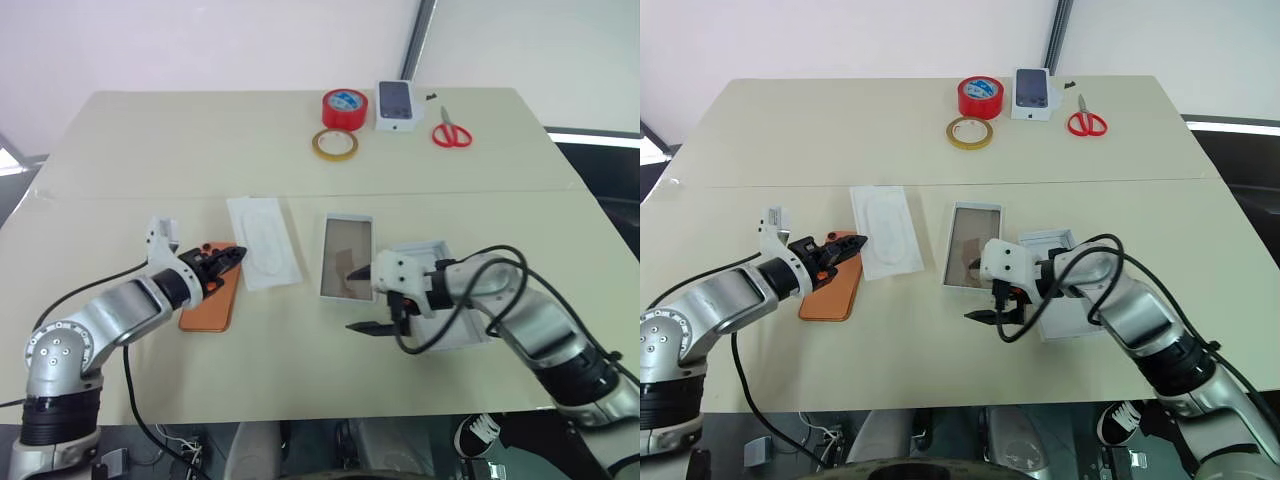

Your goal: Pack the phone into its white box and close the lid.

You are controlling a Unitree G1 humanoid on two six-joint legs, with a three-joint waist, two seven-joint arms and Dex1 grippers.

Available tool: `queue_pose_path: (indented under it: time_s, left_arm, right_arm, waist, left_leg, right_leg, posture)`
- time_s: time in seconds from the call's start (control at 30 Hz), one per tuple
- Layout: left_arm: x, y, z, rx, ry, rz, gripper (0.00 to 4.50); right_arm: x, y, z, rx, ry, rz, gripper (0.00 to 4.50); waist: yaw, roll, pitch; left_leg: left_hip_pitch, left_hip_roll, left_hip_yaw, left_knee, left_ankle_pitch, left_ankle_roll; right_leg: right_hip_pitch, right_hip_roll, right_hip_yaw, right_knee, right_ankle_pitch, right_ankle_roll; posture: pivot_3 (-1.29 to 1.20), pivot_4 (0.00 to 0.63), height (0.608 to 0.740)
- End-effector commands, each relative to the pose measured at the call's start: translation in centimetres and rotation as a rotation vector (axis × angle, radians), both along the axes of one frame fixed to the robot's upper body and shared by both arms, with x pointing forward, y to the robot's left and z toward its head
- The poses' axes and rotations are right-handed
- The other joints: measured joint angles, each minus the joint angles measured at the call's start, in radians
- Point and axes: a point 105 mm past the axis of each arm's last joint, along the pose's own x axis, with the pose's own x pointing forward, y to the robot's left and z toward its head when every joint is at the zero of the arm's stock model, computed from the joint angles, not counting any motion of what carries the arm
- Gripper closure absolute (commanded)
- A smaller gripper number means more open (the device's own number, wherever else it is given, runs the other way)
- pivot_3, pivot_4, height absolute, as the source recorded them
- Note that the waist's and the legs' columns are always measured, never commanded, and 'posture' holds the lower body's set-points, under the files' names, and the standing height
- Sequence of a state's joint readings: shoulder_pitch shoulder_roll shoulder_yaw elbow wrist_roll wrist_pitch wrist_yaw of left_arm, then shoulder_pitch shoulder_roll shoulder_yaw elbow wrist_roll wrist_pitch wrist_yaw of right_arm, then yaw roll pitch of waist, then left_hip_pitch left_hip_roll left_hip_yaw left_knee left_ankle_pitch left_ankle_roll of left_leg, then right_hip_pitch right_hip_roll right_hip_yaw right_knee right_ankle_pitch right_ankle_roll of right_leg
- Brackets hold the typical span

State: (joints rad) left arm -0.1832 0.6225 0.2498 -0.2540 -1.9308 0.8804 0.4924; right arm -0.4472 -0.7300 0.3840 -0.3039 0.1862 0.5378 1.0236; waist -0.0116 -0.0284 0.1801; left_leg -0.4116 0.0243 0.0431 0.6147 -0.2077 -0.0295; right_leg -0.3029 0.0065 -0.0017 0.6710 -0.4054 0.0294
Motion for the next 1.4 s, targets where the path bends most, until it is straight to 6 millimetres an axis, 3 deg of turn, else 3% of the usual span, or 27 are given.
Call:
queue_pose_path:
  time_s: [0.03, 0.1, 0.33, 0.37, 0.63, 0.87, 1.0, 1.1, 1.27, 1.4]
  left_arm:
    - [0.0, -0.1, 0.7, 0.000, -0.029, -0.025, 4.49]
    - [0.1, 0.2, 0.6, 0.002, -0.026, -0.018, 4.50]
    - [0.5, 0.9, 1.3, -0.015, -0.051, 0.001, 4.50]
    - [0.6, 0.9, 1.5, -0.019, -0.058, 0.001, 4.50]
    - [0.9, 1.6, 2.7, -0.037, -0.094, 0.011, 4.50]
    - [0.8, 1.1, 3.5, -0.026, -0.119, -0.027, 4.50]
    - [0.7, 0.7, 3.1, -0.005, -0.103, -0.042, 4.50]
    - [0.7, 0.4, 2.8, 0.020, -0.086, -0.058, 4.50]
    - [0.9, -1.2, 2.6, 0.031, -0.070, -0.115, 4.50]
    - [1.5, -3.2, 2.2, 0.047, -0.036, -0.184, 4.50]
  right_arm:
    - [0.5, 0.4, 0.1, -0.017, -0.026, -0.019, 0.26]
    - [0.2, 0.7, 0.1, -0.015, -0.015, -0.010, 0.77]
    - [-0.5, 1.5, 0.3, -0.022, -0.033, 0.041, 4.28]
    - [-0.6, 1.6, 0.2, -0.033, -0.042, 0.055, 4.40]
    - [-1.3, 2.7, 0.2, -0.045, -0.127, 0.187, 4.40]
    - [0.0, 4.0, -0.1, -0.051, -0.174, 0.176, 4.40]
    - [0.6, 4.5, 0.9, 0.002, -0.169, 0.141, 4.40]
    - [0.5, 4.3, 1.8, 0.053, -0.137, 0.126, 3.55]
    - [1.1, 2.1, 3.8, 0.113, -0.161, 0.062, 1.09]
    - [1.4, -0.5, 4.2, 0.092, -0.162, 0.009, 1.09]
  waist:
    - [0.000, 0.000, 0.000]
    - [0.000, 0.000, 0.000]
    - [-0.001, 0.000, 0.000]
    - [-0.001, 0.000, 0.000]
    - [-0.002, 0.000, 0.000]
    - [-0.001, 0.000, 0.000]
    - [-0.001, 0.000, 0.000]
    - [-0.001, 0.000, 0.000]
    - [0.002, 0.000, 0.000]
    - [0.003, 0.000, 0.000]
  left_leg:
    - [0.000, 0.000, 0.000, 0.000, 0.000, 0.000]
    - [0.000, 0.000, 0.000, -0.001, 0.000, 0.000]
    - [0.000, 0.000, 0.000, 0.000, 0.000, 0.000]
    - [0.000, 0.000, 0.000, -0.001, 0.000, 0.000]
    - [0.000, 0.000, 0.000, -0.001, 0.000, 0.000]
    - [0.000, 0.000, 0.000, 0.000, 0.000, 0.000]
    - [0.000, 0.000, 0.000, 0.000, 0.000, 0.000]
    - [0.000, 0.000, 0.000, 0.000, 0.000, 0.000]
    - [0.000, 0.000, 0.000, 0.000, 0.000, 0.001]
    - [0.000, -0.001, 0.000, 0.000, -0.001, 0.001]
  right_leg:
    - [0.000, 0.000, 0.000, 0.000, 0.000, 0.000]
    - [0.000, 0.000, 0.000, -0.001, 0.000, 0.000]
    - [0.000, 0.000, 0.000, -0.001, 0.000, 0.000]
    - [0.000, 0.000, 0.000, -0.001, 0.000, 0.000]
    - [0.000, 0.000, 0.000, -0.001, 0.000, 0.000]
    - [0.000, 0.000, 0.000, -0.001, 0.000, 0.000]
    - [0.000, -0.001, 0.000, -0.001, 0.000, 0.000]
    - [0.000, -0.001, 0.000, -0.001, 0.000, 0.000]
    - [0.000, -0.001, 0.000, -0.001, 0.000, 0.001]
    - [0.001, -0.001, 0.000, -0.002, 0.001, 0.001]
  posture:
    - [0.00, 0.150, 0.740]
    - [0.00, 0.150, 0.740]
    - [0.00, 0.150, 0.740]
    - [0.00, 0.150, 0.740]
    - [0.00, 0.150, 0.740]
    - [0.00, 0.150, 0.740]
    - [0.00, 0.150, 0.740]
    - [0.00, 0.150, 0.740]
    - [0.00, 0.150, 0.740]
    - [0.00, 0.150, 0.740]
